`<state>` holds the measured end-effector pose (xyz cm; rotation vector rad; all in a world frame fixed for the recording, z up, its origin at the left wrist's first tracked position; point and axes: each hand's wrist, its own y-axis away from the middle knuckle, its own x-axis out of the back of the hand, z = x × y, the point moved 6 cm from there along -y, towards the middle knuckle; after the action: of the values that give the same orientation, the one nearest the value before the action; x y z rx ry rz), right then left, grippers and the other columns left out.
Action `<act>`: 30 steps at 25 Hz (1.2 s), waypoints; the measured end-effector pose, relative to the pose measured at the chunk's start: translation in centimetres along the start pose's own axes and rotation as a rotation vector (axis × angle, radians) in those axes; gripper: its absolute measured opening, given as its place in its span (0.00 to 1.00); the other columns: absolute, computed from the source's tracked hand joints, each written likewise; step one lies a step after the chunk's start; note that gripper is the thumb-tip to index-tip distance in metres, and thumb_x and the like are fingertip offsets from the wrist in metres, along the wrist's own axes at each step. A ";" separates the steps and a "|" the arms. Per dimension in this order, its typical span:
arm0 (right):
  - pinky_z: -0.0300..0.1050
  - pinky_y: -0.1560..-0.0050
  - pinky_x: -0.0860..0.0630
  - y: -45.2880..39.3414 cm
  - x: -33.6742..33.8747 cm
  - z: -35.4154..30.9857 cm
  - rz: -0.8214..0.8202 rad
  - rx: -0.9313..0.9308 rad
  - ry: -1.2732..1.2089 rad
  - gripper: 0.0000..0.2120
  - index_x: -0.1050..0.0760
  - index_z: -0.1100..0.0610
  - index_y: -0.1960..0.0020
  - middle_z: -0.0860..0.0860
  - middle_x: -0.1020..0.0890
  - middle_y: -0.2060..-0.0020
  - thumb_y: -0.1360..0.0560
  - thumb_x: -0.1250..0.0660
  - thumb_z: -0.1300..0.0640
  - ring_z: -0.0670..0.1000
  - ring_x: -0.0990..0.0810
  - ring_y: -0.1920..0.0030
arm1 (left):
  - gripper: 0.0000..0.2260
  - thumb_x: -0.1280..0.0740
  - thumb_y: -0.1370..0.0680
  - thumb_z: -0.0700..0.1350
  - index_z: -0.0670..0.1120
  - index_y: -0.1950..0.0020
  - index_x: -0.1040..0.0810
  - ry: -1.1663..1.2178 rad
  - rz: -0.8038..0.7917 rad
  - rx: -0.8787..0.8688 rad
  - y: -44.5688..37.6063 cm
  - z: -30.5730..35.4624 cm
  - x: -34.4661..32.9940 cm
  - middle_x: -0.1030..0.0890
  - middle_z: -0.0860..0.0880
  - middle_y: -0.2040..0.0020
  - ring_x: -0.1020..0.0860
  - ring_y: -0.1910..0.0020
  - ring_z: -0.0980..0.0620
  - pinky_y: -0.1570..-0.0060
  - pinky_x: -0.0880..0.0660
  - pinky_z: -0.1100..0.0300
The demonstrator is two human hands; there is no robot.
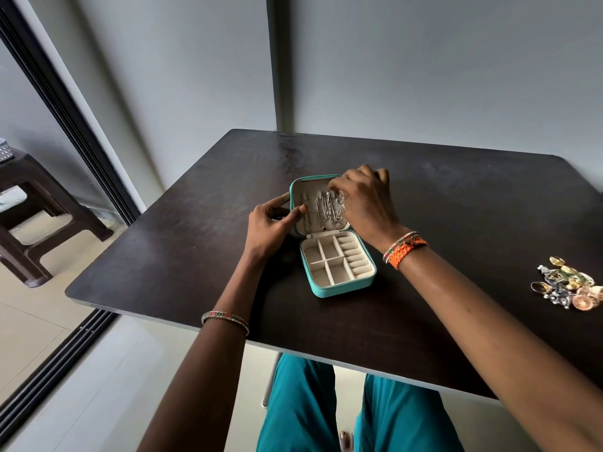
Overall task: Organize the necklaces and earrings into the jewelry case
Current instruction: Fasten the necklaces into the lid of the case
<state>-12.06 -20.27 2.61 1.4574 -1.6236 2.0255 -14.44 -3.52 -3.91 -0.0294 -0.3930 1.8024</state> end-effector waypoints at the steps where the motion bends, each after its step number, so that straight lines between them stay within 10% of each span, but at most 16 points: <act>1: 0.45 0.56 0.45 0.7 0.2 0.1 0.019 -0.027 -0.012 0.18 0.20 0.55 0.53 0.51 0.19 0.57 0.36 0.35 0.73 0.56 0.24 0.53 | 0.17 0.28 0.26 0.47 0.49 0.38 0.21 0.003 -0.001 0.003 0.0 0.0 0.0 0.15 0.53 0.59 0.17 0.59 0.58 0.59 0.21 0.63; 9: 0.51 0.45 0.40 4.4 -0.3 0.5 -0.102 -0.178 0.001 0.20 0.16 0.52 0.54 0.56 0.25 0.38 0.36 0.36 0.72 0.59 0.32 0.38 | 0.19 0.28 0.26 0.49 0.49 0.36 0.22 -0.049 0.023 0.027 0.2 0.3 0.1 0.15 0.52 0.60 0.19 0.63 0.62 0.63 0.20 0.56; 30: 0.55 0.38 0.42 4.1 0.4 0.8 -0.125 -0.299 0.015 0.19 0.17 0.50 0.49 0.56 0.30 0.32 0.32 0.37 0.66 0.58 0.36 0.32 | 0.20 0.28 0.26 0.49 0.46 0.36 0.22 -0.039 0.013 0.041 0.2 -0.1 0.1 0.15 0.48 0.58 0.19 0.62 0.57 0.61 0.20 0.53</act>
<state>-14.43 -22.70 0.12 1.3927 -1.6950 1.6398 -14.63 -3.48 -4.09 0.0315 -0.3841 1.8253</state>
